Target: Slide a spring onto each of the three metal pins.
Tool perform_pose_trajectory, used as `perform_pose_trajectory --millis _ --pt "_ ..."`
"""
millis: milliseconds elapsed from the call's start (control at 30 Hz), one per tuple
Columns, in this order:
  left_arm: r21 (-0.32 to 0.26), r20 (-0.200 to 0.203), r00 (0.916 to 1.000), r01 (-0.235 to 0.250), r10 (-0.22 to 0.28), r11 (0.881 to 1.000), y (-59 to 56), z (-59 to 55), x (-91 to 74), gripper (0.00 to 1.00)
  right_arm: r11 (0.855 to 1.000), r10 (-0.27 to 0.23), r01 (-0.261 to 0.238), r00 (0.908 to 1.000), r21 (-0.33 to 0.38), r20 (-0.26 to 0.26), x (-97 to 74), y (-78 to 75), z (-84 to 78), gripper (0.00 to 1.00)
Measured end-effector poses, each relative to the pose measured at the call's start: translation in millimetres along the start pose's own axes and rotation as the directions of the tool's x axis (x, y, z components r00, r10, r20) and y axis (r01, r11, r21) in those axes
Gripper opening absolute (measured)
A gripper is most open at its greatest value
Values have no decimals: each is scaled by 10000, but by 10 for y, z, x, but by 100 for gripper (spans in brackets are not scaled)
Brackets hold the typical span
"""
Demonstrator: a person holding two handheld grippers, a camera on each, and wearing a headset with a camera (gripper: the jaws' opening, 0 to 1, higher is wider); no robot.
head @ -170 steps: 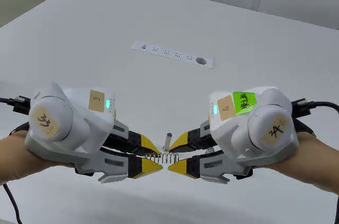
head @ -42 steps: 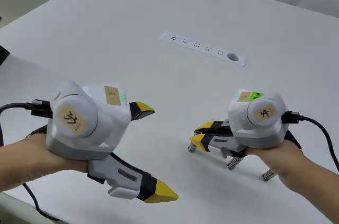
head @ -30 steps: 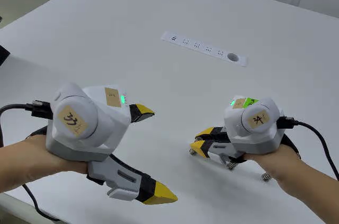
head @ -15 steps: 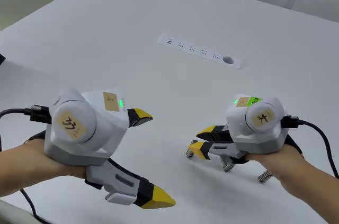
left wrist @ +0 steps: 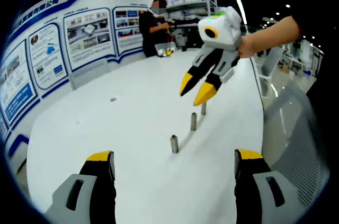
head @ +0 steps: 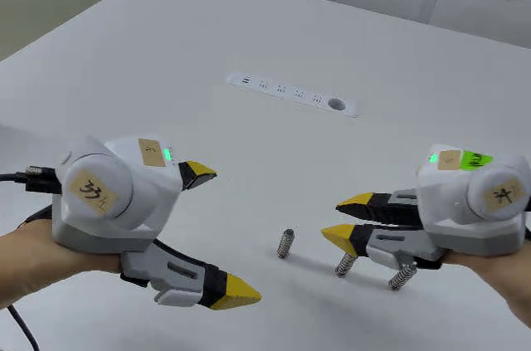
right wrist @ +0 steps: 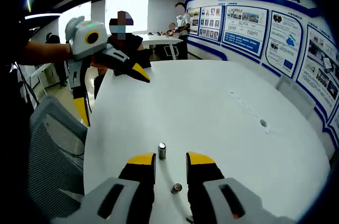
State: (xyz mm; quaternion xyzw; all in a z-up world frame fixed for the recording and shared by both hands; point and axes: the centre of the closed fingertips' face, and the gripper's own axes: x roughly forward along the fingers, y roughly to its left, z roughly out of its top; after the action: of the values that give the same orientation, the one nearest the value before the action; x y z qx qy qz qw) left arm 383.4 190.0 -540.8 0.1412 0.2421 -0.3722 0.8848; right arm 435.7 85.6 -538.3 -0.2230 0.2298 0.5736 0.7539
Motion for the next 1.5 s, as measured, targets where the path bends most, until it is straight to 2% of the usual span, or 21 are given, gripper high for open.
perform_pose_trajectory --millis 67,133,200,467,633,733,800,900,1067,1233,1500 --pt "-22 -15 10000 2 -2 10000 20 12 6 95 9996 -240 239 9997 -132 -83 -114 -51 -50 25" --pt "-80 75 10000 -16 17 10000 40 54 15 95 9987 -504 505 9986 93 -133 -273 -121 -131 26" --pt "127 188 9995 -251 249 9996 83 101 24 94 9983 -549 547 9985 202 65 -379 -128 -147 29" --pt "449 54 10000 -27 25 9990 65 187 74 95 9900 -1294 1291 9916 575 6 -760 -186 -343 40" --pt "240 339 9993 119 -127 9996 45 293 93 97 9813 -1706 1695 9853 913 42 -948 -228 -451 47" --pt "131 383 9990 224 -229 9997 37 339 84 97 9771 -1928 1907 9811 944 138 -1034 -230 -461 53" --pt "-149 746 9967 320 -308 9994 38 433 55 98 9712 -2196 2157 9752 1012 286 -1117 -255 -451 56" --pt "-262 885 9956 323 -299 9991 54 485 14 98 9683 -2344 2287 9709 1008 491 -1190 -256 -425 61" --pt "-184 783 9964 354 -338 9992 49 490 -10 98 9659 -2443 2373 9677 1033 617 -1238 -234 -442 66" --pt "-56 660 9962 579 -574 9983 -34 492 -22 100 9686 -2239 2186 9740 1183 341 -1214 -179 -609 79" --pt "56 409 9969 676 -677 9977 -92 453 -10 100 9663 -2122 2092 9772 1499 40 -1243 -139 -772 87"
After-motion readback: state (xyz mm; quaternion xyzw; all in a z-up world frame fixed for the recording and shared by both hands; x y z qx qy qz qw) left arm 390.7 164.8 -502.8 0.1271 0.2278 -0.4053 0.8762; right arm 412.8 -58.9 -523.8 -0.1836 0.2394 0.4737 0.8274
